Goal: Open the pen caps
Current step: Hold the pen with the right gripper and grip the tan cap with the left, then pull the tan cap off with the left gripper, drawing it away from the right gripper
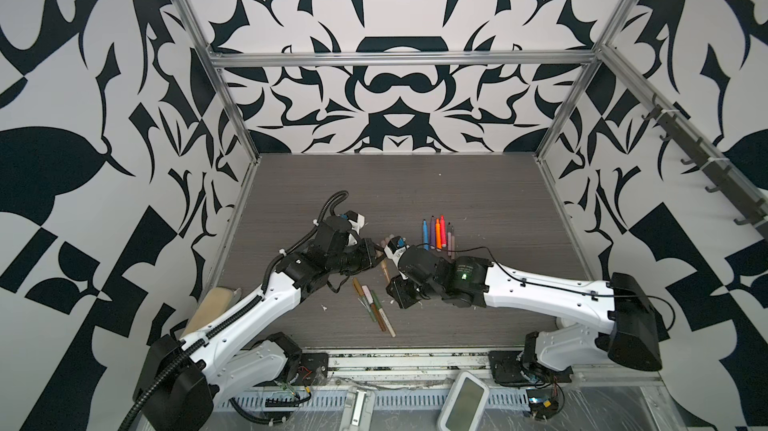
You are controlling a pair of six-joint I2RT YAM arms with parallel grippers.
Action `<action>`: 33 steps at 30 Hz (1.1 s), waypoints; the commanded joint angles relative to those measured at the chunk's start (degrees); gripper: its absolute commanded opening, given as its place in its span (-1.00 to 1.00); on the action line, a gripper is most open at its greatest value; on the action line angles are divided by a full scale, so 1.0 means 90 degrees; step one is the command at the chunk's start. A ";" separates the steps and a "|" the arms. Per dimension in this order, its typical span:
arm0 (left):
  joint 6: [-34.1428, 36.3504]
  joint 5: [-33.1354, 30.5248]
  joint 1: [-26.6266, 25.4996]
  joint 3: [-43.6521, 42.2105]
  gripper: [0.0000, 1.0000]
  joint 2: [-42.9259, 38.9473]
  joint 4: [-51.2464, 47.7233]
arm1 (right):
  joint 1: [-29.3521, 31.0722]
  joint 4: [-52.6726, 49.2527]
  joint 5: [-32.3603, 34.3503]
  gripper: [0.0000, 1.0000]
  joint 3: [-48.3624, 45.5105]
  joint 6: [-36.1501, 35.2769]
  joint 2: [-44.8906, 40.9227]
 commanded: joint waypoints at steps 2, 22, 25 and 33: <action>-0.0067 0.0084 -0.0016 -0.0067 -1.00 -0.0058 0.0170 | -0.0046 0.0118 0.0063 -0.73 -0.0046 0.0016 -0.0190; -0.0168 0.0134 -0.0016 -0.0019 -1.00 -0.0063 0.0319 | -0.0053 0.0223 0.0023 -1.00 -0.0212 0.0084 -0.0196; -0.0087 0.0049 -0.0009 0.0022 -1.00 -0.0049 0.0246 | -0.0052 0.0242 0.0016 -1.00 -0.0243 0.0094 -0.0229; 0.1182 -0.0279 0.0559 0.1356 -1.00 0.0509 -0.0872 | -0.0048 0.0349 -0.0023 -1.00 -0.0406 0.0124 -0.0270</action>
